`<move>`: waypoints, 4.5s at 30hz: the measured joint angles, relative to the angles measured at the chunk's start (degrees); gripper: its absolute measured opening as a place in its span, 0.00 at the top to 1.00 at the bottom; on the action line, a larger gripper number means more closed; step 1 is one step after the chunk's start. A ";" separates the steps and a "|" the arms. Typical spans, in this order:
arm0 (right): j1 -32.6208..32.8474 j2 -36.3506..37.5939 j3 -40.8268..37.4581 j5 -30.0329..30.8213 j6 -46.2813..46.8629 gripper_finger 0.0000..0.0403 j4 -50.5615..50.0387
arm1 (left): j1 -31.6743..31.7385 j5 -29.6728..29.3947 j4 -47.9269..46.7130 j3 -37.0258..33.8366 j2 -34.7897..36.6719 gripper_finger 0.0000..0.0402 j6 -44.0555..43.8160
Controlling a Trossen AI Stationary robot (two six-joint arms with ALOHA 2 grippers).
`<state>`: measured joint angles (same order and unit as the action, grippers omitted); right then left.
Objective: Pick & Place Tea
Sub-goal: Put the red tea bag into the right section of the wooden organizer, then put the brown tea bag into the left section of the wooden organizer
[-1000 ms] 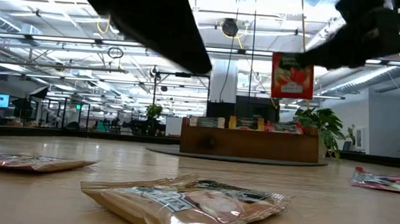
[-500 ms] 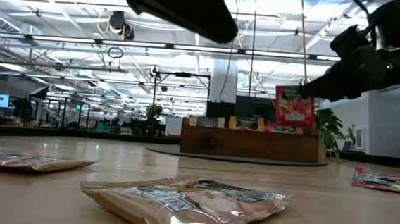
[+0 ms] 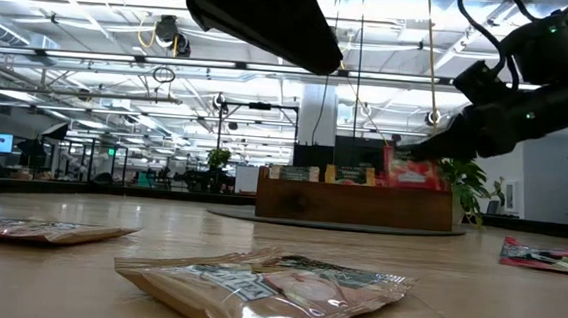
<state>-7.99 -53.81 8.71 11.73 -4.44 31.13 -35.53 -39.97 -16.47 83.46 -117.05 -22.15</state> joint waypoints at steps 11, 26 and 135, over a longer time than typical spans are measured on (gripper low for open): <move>-0.35 -4.25 0.00 0.01 -5.93 1.00 2.29 | 0.00 0.05 -0.62 0.00 0.00 0.95 -0.04; -0.13 -10.18 0.09 -3.05 -2.69 0.98 4.96 | 0.00 0.05 -1.55 0.00 0.00 0.88 -1.54; 31.19 -42.70 16.96 -18.82 38.73 0.67 7.89 | 8.38 17.40 7.41 0.31 -10.32 0.88 -8.98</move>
<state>23.20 -96.51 25.67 -7.09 34.29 39.02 -27.15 -22.57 -9.06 83.77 -127.37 -31.14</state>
